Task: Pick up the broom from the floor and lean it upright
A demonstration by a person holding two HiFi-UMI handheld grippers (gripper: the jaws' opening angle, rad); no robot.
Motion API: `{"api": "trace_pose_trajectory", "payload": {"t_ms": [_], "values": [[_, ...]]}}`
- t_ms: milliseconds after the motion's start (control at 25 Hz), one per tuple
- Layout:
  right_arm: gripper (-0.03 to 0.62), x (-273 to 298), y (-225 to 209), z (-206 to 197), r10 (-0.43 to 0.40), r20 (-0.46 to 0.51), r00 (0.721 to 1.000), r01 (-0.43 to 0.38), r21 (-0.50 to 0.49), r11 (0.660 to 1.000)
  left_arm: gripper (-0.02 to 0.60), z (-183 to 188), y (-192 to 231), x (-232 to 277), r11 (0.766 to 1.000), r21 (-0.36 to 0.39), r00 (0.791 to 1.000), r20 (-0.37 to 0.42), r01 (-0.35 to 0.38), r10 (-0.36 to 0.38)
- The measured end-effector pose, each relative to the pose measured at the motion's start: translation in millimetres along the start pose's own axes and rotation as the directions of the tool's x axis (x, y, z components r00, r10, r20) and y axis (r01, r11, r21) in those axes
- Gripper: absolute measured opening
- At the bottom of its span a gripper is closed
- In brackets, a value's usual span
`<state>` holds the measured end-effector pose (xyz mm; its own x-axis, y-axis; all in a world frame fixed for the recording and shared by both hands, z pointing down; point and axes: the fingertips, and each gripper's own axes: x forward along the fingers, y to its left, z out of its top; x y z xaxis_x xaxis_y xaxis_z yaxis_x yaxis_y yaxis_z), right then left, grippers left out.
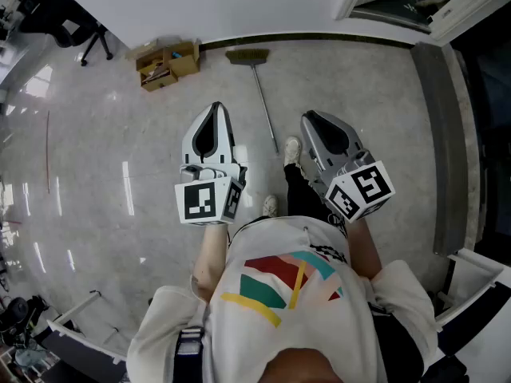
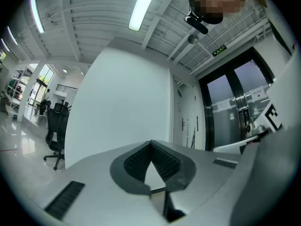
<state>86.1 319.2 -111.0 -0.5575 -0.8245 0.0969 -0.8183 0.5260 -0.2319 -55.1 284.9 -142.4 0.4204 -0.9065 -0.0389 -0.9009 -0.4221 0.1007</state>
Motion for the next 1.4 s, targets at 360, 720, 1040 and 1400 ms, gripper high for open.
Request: {"api": "trace_pose_trajectory", "payload": {"t_ms": [360,720,1040,1400], "values": [[0.017,112.5,-154.3,28.5,0.069,-0.051,0.996,-0.066,0.052,0.996,0.044,-20.1,11.7,168.8,0.997,0.018,0.997,-0.014,-0.076,0.076],[0.213,222.6,-226.9,41.6,0.215,-0.102,0.971,-0.222,-0.06,0.973,0.044,-27.7,53.3,274.1,0.987,0.041,0.987,-0.029,-0.159,0.16],[0.212,304.3,-242.4,28.9,0.372,-0.275,0.887,-0.422,-0.154,0.893,0.044,-45.5,128.7,318.7,0.974,0.033,0.972,-0.068,-0.222,0.224],[0.212,402.1,-248.5,-192.8,0.54,-0.655,0.529,-0.843,-0.334,0.421,0.044,-222.0,236.3,318.9,0.933,0.021,0.93,-0.077,-0.36,0.36]]}}
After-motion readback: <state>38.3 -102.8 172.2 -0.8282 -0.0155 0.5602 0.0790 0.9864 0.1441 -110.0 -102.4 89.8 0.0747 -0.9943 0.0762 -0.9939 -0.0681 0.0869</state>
